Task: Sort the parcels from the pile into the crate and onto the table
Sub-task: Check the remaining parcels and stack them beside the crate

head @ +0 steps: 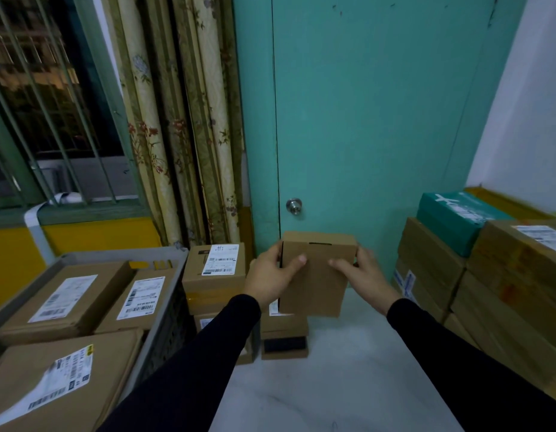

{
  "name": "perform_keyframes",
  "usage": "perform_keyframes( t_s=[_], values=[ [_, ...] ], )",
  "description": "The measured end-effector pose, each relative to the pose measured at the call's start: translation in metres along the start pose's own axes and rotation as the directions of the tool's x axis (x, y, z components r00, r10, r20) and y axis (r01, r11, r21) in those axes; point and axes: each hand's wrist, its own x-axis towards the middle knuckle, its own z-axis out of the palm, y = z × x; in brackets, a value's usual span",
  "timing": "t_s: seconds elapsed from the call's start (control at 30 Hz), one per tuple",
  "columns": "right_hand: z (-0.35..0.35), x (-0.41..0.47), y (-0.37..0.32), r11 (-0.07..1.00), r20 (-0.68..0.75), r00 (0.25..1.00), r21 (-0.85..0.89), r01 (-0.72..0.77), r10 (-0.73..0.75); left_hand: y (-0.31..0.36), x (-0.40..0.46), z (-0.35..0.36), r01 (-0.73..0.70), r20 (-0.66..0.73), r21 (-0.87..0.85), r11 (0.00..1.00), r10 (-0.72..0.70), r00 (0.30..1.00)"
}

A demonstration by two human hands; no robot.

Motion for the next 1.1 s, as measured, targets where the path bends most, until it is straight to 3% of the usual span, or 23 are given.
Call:
perform_keyframes(
  t_s=[0.13,0.23,0.4,0.63,0.93,1.1],
  values=[
    [-0.002,-0.003,-0.003,0.999,0.006,1.0,-0.035,0.013,-0.013,0.006,-0.003,-0.001,0.037,0.082,-0.07,0.997,-0.031,0.996],
    [0.0,-0.005,0.003,0.995,0.079,0.996,0.093,-0.039,0.031,0.004,-0.003,0.001,0.112,0.125,-0.141,0.984,-0.095,0.988],
    [0.004,-0.006,0.014,0.902,0.215,0.959,0.353,-0.25,0.182,-0.006,0.0,0.002,0.26,0.053,-0.255,0.932,-0.255,0.966],
    [0.027,-0.002,0.03,0.932,0.153,0.966,0.27,-0.243,0.208,-0.025,-0.002,0.012,0.351,0.063,-0.268,0.897,-0.347,0.936],
    [0.053,0.001,0.066,0.943,0.197,0.947,0.164,-0.288,0.255,-0.072,0.005,0.022,0.45,-0.045,-0.295,0.843,-0.483,0.874],
    [0.072,0.009,0.098,0.933,0.228,0.93,0.148,-0.327,0.289,-0.109,0.013,0.041,0.477,-0.174,-0.343,0.809,-0.554,0.814]
  ],
)
